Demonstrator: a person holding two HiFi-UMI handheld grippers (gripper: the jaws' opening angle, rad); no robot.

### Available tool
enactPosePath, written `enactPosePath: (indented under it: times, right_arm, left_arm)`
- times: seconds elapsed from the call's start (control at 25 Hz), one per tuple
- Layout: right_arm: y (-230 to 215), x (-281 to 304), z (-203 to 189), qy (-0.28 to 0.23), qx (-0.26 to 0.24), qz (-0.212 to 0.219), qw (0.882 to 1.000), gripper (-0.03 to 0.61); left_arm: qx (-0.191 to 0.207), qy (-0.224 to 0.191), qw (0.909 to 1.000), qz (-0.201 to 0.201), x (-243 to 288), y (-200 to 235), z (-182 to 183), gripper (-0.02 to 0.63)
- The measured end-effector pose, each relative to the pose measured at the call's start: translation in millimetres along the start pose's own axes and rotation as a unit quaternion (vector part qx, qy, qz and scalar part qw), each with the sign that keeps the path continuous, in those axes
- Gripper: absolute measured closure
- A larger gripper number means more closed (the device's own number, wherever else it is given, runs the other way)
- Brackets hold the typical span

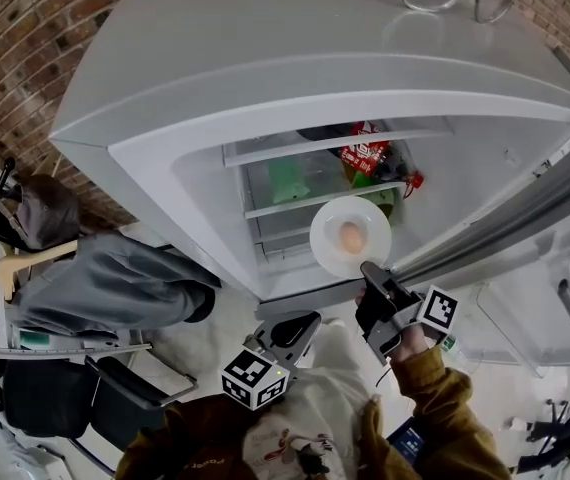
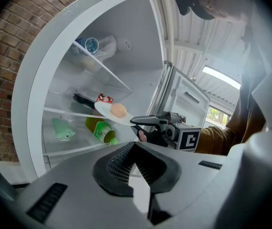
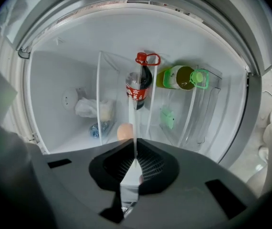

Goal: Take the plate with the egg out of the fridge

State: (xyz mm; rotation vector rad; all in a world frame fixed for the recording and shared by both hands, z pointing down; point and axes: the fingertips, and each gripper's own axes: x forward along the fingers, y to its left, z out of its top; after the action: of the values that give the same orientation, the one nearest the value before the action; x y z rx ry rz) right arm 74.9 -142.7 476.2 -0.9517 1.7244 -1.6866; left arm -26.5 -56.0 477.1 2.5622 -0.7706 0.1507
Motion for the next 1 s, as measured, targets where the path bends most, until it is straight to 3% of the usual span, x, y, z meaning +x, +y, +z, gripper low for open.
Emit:
enactPosePath:
  times: [1.0]
  right_arm:
    - [14, -49, -14, -0.023, 0.020, 0.018, 0.999, 0.557]
  left_arm:
    - [0.007, 0.003, 1.0000, 0.000, 6, -3, 1, 0.606]
